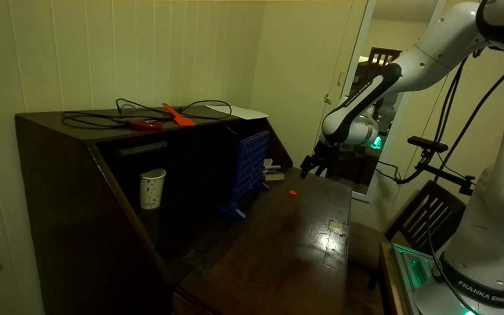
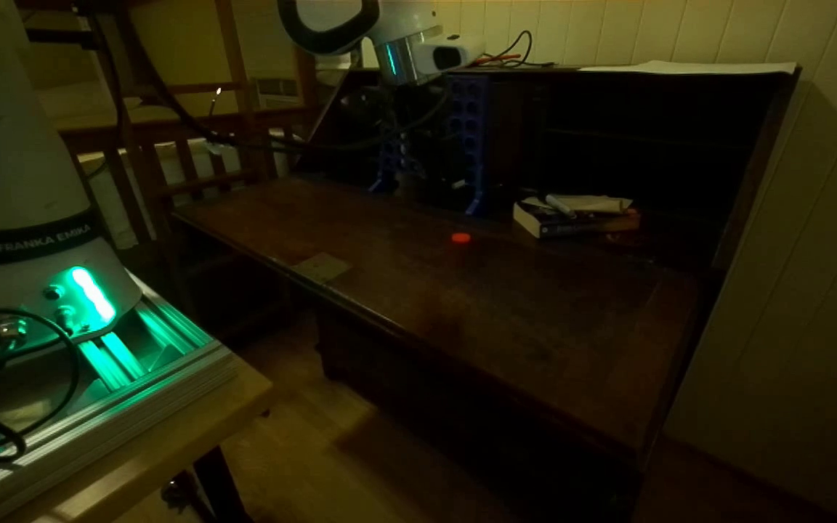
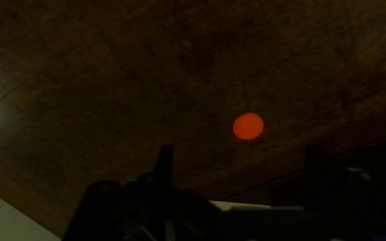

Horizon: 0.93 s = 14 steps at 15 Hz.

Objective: Put the orange chip in the blue gameboard.

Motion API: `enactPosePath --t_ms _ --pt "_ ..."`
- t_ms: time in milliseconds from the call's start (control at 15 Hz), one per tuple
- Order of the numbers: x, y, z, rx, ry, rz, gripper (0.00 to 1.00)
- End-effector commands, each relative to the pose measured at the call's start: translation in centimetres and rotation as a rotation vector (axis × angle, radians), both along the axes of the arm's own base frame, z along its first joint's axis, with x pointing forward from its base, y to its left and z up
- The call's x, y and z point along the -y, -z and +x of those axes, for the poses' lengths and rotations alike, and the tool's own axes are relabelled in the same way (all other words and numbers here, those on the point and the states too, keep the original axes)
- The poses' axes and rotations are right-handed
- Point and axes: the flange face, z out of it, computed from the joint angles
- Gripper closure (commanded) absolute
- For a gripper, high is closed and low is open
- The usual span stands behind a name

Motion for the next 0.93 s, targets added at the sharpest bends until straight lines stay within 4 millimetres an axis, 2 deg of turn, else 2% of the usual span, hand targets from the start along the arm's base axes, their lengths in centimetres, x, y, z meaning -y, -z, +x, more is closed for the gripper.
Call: enactPosePath --t_ms 0,267,467,867 --pt "0.3 0.4 0.3 -0.005 0.004 0.0 0.0" --pt "0.3 0.8 0.6 -0.006 -0.003 -0.015 0.0" --pt "0.6 1.9 1.5 -0.011 0.002 -0.034 0.0" --pt "-0.3 3.5 2.7 -0.01 -0.034 -0.04 0.0"
